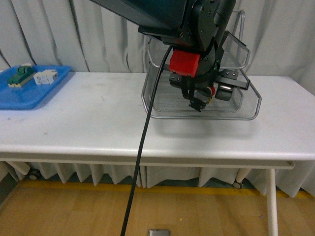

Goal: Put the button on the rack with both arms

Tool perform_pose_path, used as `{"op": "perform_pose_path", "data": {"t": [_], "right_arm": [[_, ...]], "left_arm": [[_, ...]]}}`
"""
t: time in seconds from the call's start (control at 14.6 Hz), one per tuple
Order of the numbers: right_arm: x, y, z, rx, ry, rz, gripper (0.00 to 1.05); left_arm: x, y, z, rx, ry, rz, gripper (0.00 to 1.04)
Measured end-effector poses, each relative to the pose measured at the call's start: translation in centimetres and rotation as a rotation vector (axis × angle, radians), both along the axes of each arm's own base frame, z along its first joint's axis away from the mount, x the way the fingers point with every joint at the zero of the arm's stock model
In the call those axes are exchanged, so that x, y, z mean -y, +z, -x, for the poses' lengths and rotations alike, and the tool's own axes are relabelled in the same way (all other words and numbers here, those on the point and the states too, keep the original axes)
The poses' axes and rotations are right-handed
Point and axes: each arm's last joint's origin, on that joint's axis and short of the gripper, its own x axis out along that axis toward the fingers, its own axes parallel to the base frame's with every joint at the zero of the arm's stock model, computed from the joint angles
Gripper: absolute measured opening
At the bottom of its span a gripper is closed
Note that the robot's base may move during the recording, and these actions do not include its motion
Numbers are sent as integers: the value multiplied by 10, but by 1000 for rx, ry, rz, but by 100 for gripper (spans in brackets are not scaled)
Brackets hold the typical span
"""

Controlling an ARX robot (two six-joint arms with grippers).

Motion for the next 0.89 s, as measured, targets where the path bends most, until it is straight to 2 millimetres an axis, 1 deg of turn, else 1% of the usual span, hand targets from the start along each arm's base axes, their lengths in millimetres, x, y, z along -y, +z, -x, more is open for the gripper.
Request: {"op": "perform_pose_path", "data": {"t": [0.07,0.21,0.27,0.34,0.41,0.48,0.55,0.68,0.75,0.82,0.89], "right_arm": [[0,0,0,0,0,0,98],[0,0,0,0,0,0,98],[0,0,0,0,0,0,98],[0,0,0,0,0,0,98],[0,0,0,0,0,0,98],[0,0,0,0,0,0,98],[0,0,0,0,0,0,98],[0,0,0,0,0,0,98],[0,0,0,0,0,0,98],[0,0,0,0,0,0,98],[0,0,0,0,0,0,98]], "left_arm": [[-1,4,-3,11,13,21,72],[-2,6,-5,19,31,59,94],[-4,3,-3,5,32,83,99],[-6,3,2,-15,26,101,97],[-9,8,7,-8,12,133,98],[-15,23,18,12,-9,167,98],[-22,43,27,50,-24,205,98],[-48,94,52,177,-40,310,98],[-64,108,63,238,-35,345,98],[-87,118,74,282,-20,386,98],[-110,122,86,322,-4,406,98]]}}
